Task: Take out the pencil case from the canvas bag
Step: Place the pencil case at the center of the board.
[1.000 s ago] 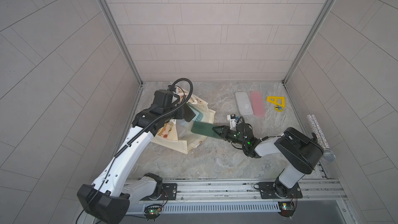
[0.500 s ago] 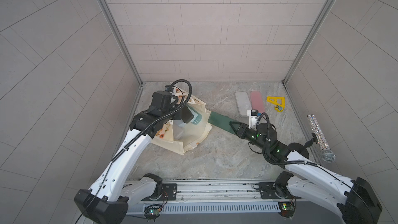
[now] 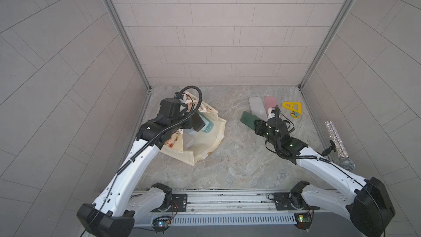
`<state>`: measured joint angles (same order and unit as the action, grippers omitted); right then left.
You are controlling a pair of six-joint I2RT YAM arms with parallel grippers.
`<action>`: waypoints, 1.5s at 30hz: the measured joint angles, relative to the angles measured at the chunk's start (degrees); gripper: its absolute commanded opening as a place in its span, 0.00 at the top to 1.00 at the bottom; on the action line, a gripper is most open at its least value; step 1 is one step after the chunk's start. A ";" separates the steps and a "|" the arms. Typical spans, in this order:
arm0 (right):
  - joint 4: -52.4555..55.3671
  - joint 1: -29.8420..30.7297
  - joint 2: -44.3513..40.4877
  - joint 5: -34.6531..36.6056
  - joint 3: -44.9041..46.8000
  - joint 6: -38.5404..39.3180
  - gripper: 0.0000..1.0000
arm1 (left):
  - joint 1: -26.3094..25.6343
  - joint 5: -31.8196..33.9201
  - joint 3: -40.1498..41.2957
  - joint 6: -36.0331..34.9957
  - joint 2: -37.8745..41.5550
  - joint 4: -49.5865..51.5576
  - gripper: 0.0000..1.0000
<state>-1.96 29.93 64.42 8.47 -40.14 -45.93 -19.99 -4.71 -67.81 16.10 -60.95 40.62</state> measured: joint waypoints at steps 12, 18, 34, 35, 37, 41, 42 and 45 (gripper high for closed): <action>-13.44 0.11 23.43 10.36 -10.34 -0.87 0.74 | 0.07 -1.86 0.87 1.66 1.88 0.55 1.00; -19.41 0.57 34.60 16.55 -17.33 -5.62 0.74 | 0.07 -1.88 1.33 3.54 4.02 2.23 1.00; -27.69 2.95 48.48 25.86 -21.86 -20.90 0.66 | 0.07 -1.70 -1.33 3.96 2.62 4.94 1.00; -28.17 2.97 48.96 25.92 -21.88 -21.51 0.64 | 0.11 -1.70 -1.33 3.96 2.62 4.96 1.00; -28.50 3.08 49.81 26.08 -21.64 -22.62 0.58 | 0.11 -1.70 -1.33 3.98 2.62 5.03 1.00; -28.48 3.43 50.60 26.43 -20.44 -23.78 0.49 | 0.09 -1.70 -1.33 3.98 2.62 5.11 1.00; -28.50 3.58 50.60 26.47 -20.17 -23.89 0.47 | 0.09 -1.73 -1.33 3.98 2.62 5.11 1.00; -28.94 4.02 50.60 26.56 -19.63 -24.30 0.42 | 0.09 -1.79 -1.33 4.00 2.62 5.11 1.00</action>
<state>-30.89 33.95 115.02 35.03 -59.77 -70.24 -19.90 -6.50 -69.14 20.10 -58.33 45.74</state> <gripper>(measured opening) 0.551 0.053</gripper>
